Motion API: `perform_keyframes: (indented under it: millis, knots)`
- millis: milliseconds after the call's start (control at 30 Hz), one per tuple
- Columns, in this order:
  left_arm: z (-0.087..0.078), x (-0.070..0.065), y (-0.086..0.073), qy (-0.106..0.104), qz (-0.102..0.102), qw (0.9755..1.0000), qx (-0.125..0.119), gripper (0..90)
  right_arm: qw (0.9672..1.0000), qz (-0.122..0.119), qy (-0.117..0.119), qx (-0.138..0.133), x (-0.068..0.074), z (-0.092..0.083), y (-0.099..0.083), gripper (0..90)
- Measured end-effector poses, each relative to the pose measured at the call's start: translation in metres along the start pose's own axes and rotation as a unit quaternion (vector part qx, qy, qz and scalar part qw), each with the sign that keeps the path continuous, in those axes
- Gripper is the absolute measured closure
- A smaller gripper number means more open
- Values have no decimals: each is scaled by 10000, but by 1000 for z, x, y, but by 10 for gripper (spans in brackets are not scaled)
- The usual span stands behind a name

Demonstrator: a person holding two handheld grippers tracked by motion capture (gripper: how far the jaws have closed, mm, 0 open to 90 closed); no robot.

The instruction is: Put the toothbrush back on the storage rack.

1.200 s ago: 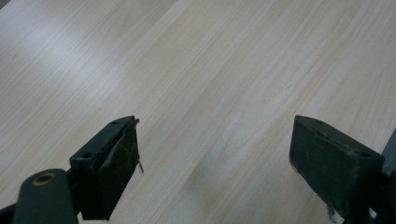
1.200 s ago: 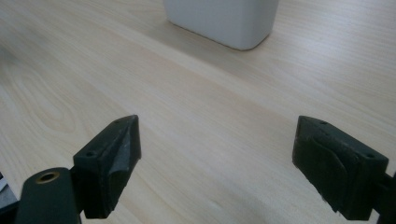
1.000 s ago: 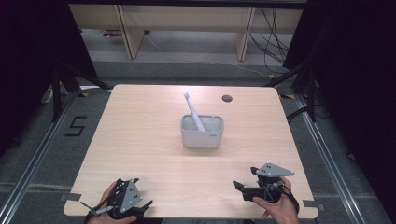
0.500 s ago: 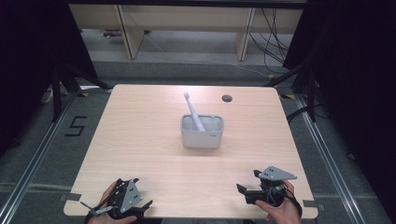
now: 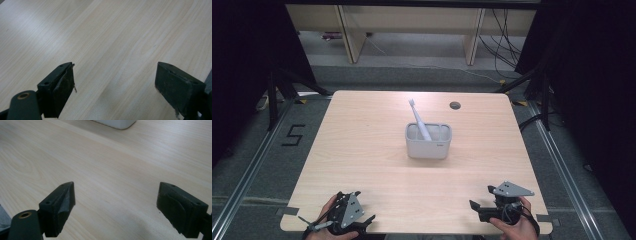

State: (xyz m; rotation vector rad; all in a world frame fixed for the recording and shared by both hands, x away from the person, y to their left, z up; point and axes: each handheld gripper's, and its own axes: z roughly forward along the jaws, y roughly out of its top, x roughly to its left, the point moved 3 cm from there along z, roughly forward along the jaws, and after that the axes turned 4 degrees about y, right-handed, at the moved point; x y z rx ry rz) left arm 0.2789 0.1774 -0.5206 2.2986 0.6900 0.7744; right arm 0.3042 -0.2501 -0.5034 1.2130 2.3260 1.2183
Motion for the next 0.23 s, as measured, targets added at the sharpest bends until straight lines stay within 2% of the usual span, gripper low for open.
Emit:
perform_keyframes:
  millis: [33,67,100,133,233]
  knots:
    - [0,0,0,-3,3,10000,13,155,10000,0,0,0,0,0,0,163]
    - [0,0,0,4,-1,10000,-3,155,9999,-122,-23,-4,-2,0,0,162]
    - [0,0,0,-15,31,10000,18,155,10000,5,-16,-1,-1,0,-1,162]
    - [0,0,0,-23,41,10000,27,155,10000,24,0,-11,-1,-1,-1,162]
    - [0,-1,0,-17,-48,10000,-27,155,10000,-92,-7,6,-3,-1,-1,162]
